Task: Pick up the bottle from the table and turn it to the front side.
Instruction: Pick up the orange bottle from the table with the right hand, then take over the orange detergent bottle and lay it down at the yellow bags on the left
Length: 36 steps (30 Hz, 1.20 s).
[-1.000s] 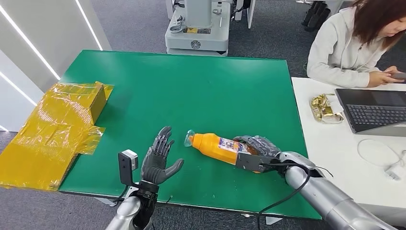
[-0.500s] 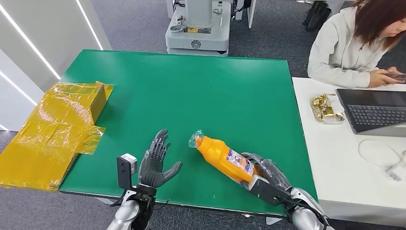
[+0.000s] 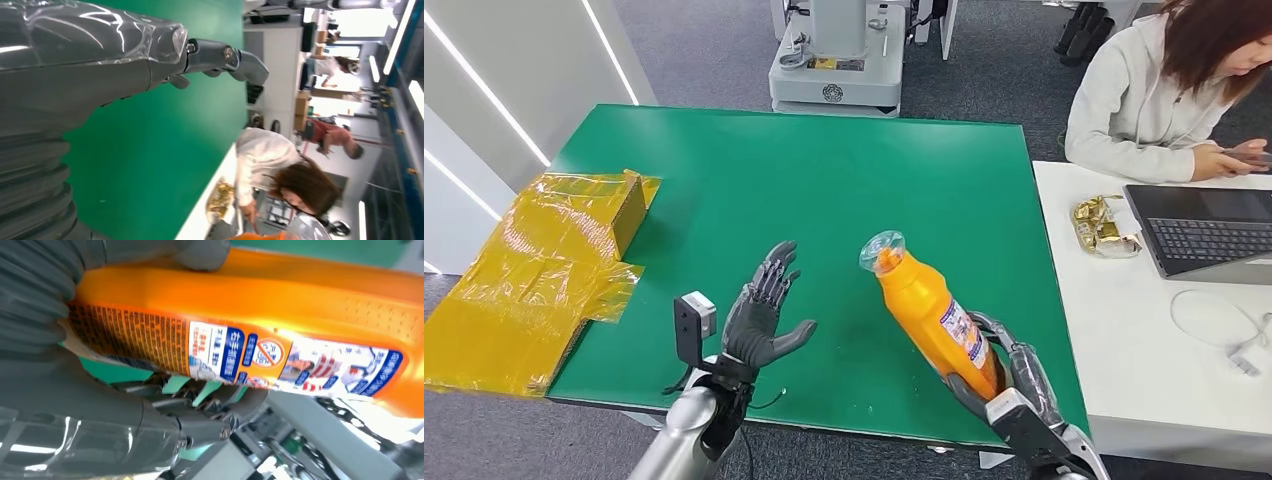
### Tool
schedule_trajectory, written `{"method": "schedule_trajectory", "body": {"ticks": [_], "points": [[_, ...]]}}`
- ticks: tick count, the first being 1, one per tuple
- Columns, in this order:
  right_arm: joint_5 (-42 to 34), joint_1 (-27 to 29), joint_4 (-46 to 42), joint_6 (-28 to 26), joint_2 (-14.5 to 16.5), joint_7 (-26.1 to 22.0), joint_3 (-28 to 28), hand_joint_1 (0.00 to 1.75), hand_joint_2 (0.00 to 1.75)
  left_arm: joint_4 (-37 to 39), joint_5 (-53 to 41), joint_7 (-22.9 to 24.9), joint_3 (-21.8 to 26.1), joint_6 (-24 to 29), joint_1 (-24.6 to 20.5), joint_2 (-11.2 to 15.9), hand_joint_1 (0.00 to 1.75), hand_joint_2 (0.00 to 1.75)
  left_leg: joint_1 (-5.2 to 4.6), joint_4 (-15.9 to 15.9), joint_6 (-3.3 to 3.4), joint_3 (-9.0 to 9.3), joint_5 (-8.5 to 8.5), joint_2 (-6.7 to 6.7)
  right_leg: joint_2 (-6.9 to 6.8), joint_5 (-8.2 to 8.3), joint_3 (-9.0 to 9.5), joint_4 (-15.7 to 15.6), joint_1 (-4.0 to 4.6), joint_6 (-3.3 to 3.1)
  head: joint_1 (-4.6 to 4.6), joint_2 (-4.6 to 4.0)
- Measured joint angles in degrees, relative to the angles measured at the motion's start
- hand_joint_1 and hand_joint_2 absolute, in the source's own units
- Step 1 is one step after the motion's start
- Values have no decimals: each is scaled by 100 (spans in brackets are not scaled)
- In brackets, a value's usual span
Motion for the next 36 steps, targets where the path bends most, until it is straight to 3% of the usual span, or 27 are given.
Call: {"method": "schedule_trajectory", "body": {"ticks": [5, 9, 16, 28, 36], "points": [[-235, -608, 316, -195, 356, -311, 2, 175, 175, 165, 344, 217, -43, -307, -661, -2, 0, 175, 0, 1, -3, 3, 13, 5, 5, 13, -2, 2, 0, -8, 0, 0], [-352, -971, 561, -251, 516, -395, 62, 175, 175, 249, 476, 289, -103, -405, -940, -9, 0, 175, -1, 1, -3, -1, 16, 4, 4, 14, -4, 4, 0, -9, 1, 0], [-623, -2095, 1464, -286, 789, -544, 590, 175, 175, 419, 842, 486, -337, -585, -1541, -66, 0, 175, 0, 2, -5, -3, 18, 9, 12, 17, -11, 5, 0, -11, 1, 0], [-1031, -3144, 2457, -331, 1060, -637, 1378, 175, 175, 555, 916, 423, -488, -444, -1872, -76, 0, 175, 0, 2, -8, -14, 19, 5, 8, 17, -21, 7, 0, -12, -1, 0], [-939, -3363, 2462, -474, 1200, -450, 1682, 175, 175, 528, 868, 444, -494, -169, -2141, -96, 0, 175, 0, 2, -8, -13, 20, 5, 8, 17, -20, 7, 0, -12, -1, 0]]}}
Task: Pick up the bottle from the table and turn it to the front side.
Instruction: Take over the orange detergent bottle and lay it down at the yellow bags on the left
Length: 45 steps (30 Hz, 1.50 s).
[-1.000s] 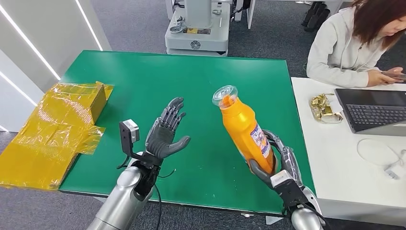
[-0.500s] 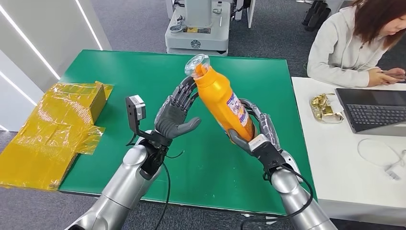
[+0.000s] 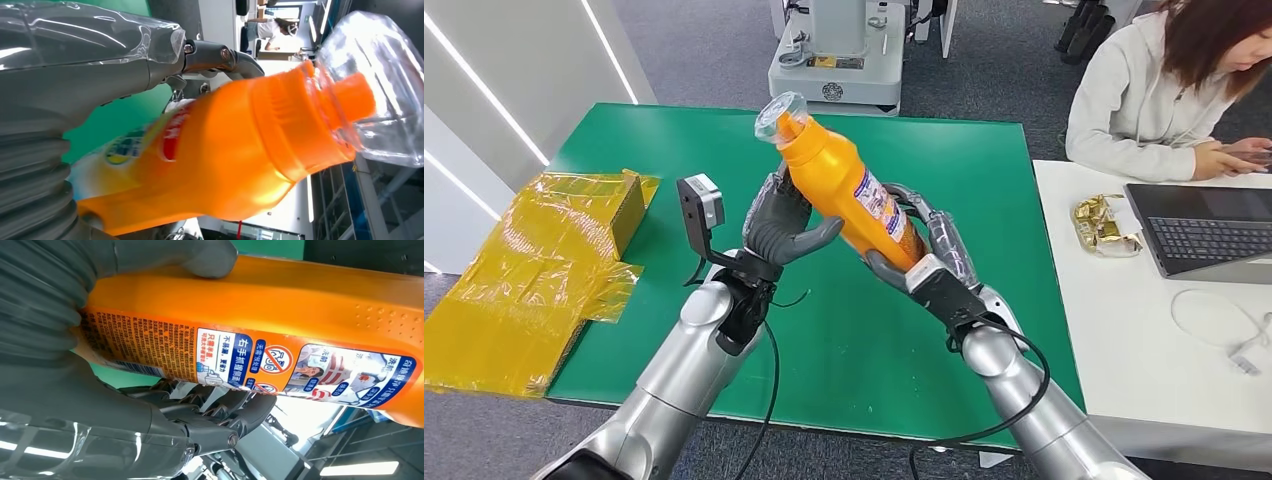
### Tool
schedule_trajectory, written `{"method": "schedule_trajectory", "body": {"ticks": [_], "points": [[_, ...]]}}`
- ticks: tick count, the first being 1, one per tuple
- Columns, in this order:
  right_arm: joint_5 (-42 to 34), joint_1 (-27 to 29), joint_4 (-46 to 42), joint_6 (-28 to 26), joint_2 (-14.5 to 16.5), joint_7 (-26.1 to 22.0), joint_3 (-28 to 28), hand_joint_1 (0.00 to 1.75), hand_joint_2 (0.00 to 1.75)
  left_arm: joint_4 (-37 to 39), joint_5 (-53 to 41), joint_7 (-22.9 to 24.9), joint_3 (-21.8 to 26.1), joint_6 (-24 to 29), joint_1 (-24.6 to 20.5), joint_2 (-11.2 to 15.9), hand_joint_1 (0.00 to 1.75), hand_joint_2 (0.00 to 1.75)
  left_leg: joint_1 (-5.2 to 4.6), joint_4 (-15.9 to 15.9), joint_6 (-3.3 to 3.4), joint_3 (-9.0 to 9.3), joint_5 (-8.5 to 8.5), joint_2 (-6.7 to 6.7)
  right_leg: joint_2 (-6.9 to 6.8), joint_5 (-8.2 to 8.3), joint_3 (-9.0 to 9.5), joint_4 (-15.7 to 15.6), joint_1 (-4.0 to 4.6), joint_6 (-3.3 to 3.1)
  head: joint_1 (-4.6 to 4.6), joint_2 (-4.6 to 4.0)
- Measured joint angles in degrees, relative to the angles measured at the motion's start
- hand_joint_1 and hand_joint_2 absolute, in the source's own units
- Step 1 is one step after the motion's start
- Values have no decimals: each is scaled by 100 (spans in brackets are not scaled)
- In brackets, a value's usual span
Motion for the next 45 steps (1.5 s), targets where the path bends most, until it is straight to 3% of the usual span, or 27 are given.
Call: {"method": "schedule_trajectory", "body": {"ticks": [11, 15, 31, 35, 41, 45], "points": [[164, -64, 33, -35, 26, 123, 257, 175, 175, 30, 22, 16, -2, 67, -109, -31, 0, 175, 0, 0, 0, 0, 0, 0, 1, 0, 0, 0, 0, 0, 0, 0], [224, -114, 99, -49, 43, 209, 332, 175, 175, 30, 131, 155, -2, 34, -132, -31, 175, 175, 0, 0, 0, 0, 0, 0, 0, 0, 0, 0, 0, 0, 0, 0], [100, 37, 155, -243, -8, 130, 409, 175, 175, 30, 511, 308, -115, -296, -110, -18, 175, 175, 0, 1, 0, 0, 0, 1, 2, 0, -3, -1, 0, 0, 0, 0], [92, 106, 124, -256, -27, 132, 432, 6, 175, 30, 523, 308, -133, -346, -83, -19, 175, 175, 0, 1, 0, 0, 0, 2, 4, 0, -4, -1, 0, 0, 1, 0], [-61, 204, 74, -218, -64, 102, 456, 0, 175, 34, -48, 171, -216, -42, -111, 1, 175, 175, 0, 1, 0, -1, 0, 1, 2, 0, -4, -2, 0, 0, 1, 0], [-273, 429, -72, -155, -192, 43, 419, 0, 175, 43, -1712, -148, -246, 1038, -260, 100, 175, 175, 0, 1, 0, 0, 0, 2, 4, 0, -4, -2, 0, 0, -1, 0]]}}
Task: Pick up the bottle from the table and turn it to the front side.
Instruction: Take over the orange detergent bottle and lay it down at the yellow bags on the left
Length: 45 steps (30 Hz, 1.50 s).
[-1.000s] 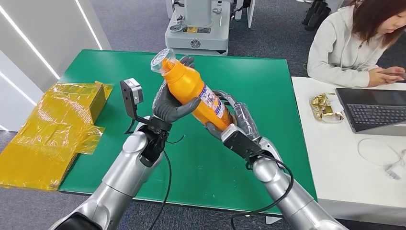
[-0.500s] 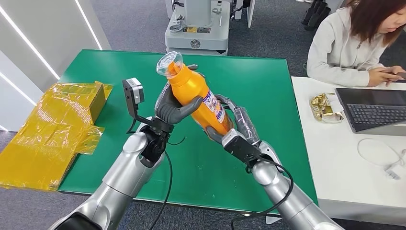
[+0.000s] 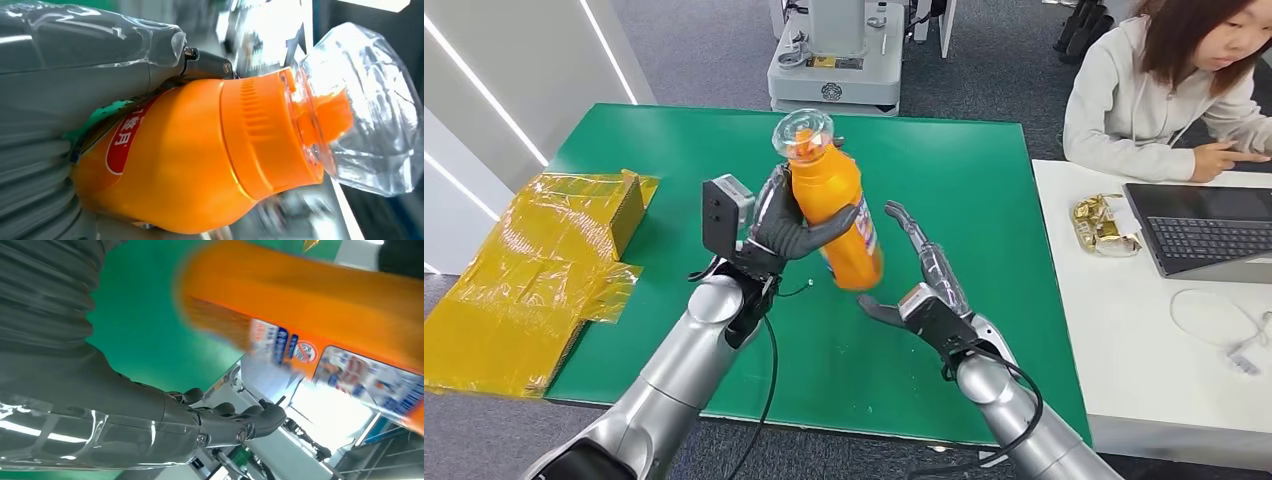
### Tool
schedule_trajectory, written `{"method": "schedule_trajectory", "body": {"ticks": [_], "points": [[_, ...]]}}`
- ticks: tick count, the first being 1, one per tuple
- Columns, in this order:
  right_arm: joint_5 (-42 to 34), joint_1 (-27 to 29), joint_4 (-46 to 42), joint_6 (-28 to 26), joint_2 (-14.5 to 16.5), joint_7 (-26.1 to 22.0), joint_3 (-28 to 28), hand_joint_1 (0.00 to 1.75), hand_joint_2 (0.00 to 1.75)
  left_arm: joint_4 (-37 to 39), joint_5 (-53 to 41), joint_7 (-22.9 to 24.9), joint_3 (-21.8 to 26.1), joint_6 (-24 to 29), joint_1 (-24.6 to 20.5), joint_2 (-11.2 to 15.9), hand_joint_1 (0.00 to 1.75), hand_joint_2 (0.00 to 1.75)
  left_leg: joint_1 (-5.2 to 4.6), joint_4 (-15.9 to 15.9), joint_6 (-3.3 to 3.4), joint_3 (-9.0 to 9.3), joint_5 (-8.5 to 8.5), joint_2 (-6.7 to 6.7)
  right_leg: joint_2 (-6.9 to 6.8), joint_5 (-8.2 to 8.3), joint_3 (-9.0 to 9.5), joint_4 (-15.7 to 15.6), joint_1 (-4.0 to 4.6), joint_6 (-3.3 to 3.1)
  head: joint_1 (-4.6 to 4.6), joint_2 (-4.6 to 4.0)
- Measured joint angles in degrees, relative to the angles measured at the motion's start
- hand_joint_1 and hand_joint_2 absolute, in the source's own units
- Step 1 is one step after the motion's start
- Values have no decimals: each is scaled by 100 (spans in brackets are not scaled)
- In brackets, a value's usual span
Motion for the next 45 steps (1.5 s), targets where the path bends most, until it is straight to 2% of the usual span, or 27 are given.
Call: {"method": "schedule_trajectory", "body": {"ticks": [2, 6, 11, 14, 19, 26, 30, 35, 40, 45], "points": [[-53, 169, -165, 15, -83, -25, -57, 0, 175, 18, -980, -133, -9, 562, -82, 86, 175, 175, 0, 0, 0, 0, 0, -1, -2, 0, 0, 0, 0, 0, 0, 0], [-72, 419, -446, 24, -203, -35, -155, 0, 175, 67, -1746, -216, -10, 935, -187, 208, 175, 175, 0, 0, 0, -1, 0, -1, -1, 0, -1, 0, 0, 0, 1, 0], [-4, 917, -1088, -23, -396, -21, -419, 0, 175, 172, -3366, -101, -22, 1772, -398, 416, 175, 175, 0, 0, 0, -1, 0, -4, -6, -1, -1, 0, 0, 0, 1, 0], [92, 1384, -1720, -17, -552, 27, -727, 0, 175, 296, -4394, 176, -27, 2133, -568, 591, 175, 175, 0, -1, -1, -2, -1, -4, -6, -1, -2, 0, 0, 0, 1, 0], [666, 2216, -2676, -81, -662, 9, -1311, 0, 175, 712, -6922, 1018, -149, 2765, -898, 831, 175, 175, 0, -2, -2, -3, -2, -3, -5, -1, -1, -1, 0, 0, 1, 0], [931, 2874, -3480, -105, -668, 21, -1848, 0, 175, 1135, -8126, 1629, -312, 2693, -1080, 990, 175, 175, 0, -3, -2, -2, -2, 1, 1, -1, -2, -1, 0, -1, 1, 0], [1032, 3152, -3843, -93, -668, 36, -2083, 0, 175, 1292, -8431, 1797, -326, 2603, -1095, 1077, 175, 175, 0, -3, -2, -2, -2, 3, 3, -1, -3, -1, 0, -1, 1, 0], [1044, 3467, -4169, -124, -668, 20, -2334, 0, 175, 1497, -8929, 2169, -367, 2211, -1067, 1214, 175, 175, 0, -5, -2, -3, -2, 6, 5, -1, -2, -1, 0, -1, 1, 0], [1124, 3850, -4432, -136, -644, -65, -2591, 0, 175, 1692, -9047, 2943, -367, 2034, -651, 1510, 175, 175, 0, -9, 0, 0, -5, 15, 16, -3, -3, -1, 0, -3, 1, 0], [1403, 4080, -4620, 85, -413, -21, -2819, 0, 175, 1818, -9049, 3852, -369, 1872, -56, 1914, 175, 175, 5, -13, -2, -1, -4, 18, 18, -6, -10, -1, 6, -7, -1, 0]]}}
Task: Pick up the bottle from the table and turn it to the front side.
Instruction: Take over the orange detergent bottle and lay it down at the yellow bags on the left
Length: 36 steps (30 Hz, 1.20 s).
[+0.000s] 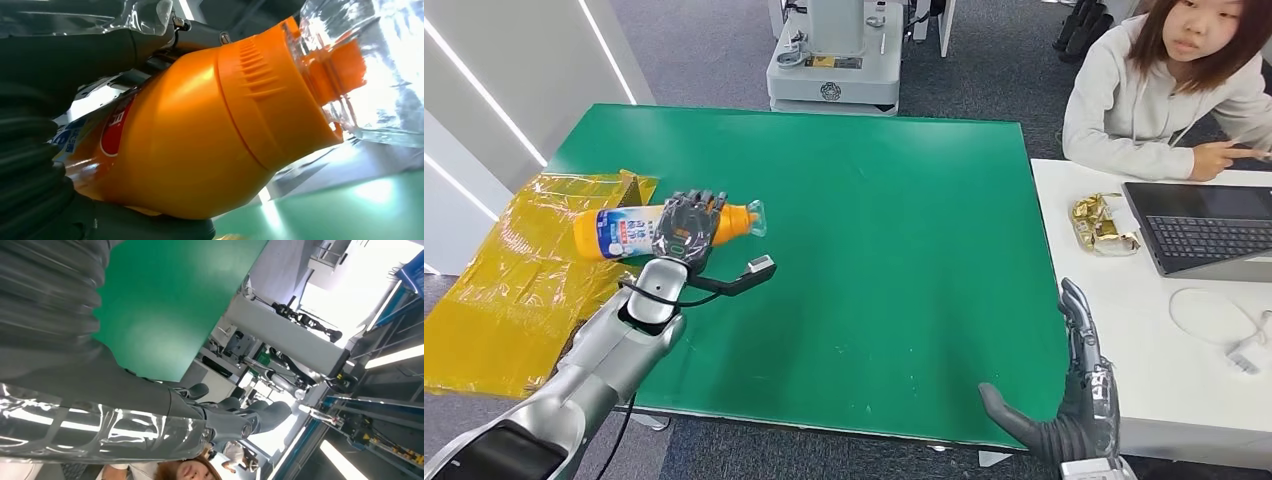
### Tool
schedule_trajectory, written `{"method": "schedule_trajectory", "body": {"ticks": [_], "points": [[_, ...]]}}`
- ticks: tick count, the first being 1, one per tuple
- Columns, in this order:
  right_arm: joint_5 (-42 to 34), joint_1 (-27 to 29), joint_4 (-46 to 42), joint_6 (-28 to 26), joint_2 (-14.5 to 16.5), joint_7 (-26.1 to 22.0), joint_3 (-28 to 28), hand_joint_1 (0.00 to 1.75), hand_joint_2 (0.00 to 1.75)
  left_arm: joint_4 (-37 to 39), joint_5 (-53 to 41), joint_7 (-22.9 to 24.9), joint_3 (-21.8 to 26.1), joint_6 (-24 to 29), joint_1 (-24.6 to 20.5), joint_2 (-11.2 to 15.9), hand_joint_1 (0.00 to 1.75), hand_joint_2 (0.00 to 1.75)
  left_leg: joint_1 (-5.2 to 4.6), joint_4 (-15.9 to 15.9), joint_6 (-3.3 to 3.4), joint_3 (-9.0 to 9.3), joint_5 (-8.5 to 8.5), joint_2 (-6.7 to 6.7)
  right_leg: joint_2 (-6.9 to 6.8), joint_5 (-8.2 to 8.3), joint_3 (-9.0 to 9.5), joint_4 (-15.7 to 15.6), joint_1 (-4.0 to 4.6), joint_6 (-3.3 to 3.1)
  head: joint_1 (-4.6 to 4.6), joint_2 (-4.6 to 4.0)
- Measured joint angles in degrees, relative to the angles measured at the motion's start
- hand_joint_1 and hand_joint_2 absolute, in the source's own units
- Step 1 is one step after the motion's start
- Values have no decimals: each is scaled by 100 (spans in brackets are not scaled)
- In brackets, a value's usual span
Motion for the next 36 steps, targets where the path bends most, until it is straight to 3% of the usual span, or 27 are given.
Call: {"method": "schedule_trajectory", "body": {"ticks": [6, 10, 17, 25, 30, 34, 36], "points": [[193, 18, -48, 226, 305, 66, -181, 0, 175, 122, -3, 1209, -99, -409, 321, 333, 175, 175, 2, -1, -1, -1, 1, 0, -1, 0, 2, 0, 3, 0, 2, 0], [268, 23, -47, 282, 457, 65, -264, 0, 175, 154, -3, 1457, -97, -399, 546, 491, 175, 175, 1, -1, -1, -1, 1, -2, -3, 0, 4, -1, 2, 0, 2, 0], [287, 17, -46, 362, 594, 50, -310, 0, 175, 162, -3, 1390, -97, -366, 750, 670, 175, 175, 1, 0, -1, -2, 1, -4, -5, 0, 4, -1, 2, 0, 1, 0], [368, -164, 20, 535, 626, -13, -297, 0, 175, 521, -4, 634, -152, 220, 688, 676, 175, 175, 1, 0, -2, 1, 2, -3, -3, 1, 4, -1, 2, 0, 2, 0], [395, -210, 35, 554, 634, -11, -286, 0, 175, 635, -5, 530, -205, 289, 646, 670, 175, 175, 1, 1, -2, 1, 3, -3, -4, 1, 4, -1, 2, 0, 2, 0], [460, -262, 39, 541, 634, 18, -267, 0, 175, 1141, -3, 300, -299, 295, 392, 583, 0, 175, 1, 1, -2, 0, 2, -4, -4, 1, 4, -1, 2, 0, 1, 0], [513, -249, 35, 528, 636, 41, -243, 0, 175, 1303, -4, 220, -305, 329, 315, 546, 0, 175, 1, 1, -2, 0, 2, -4, -4, 1, 5, -1, 2, 0, 2, 0]]}}
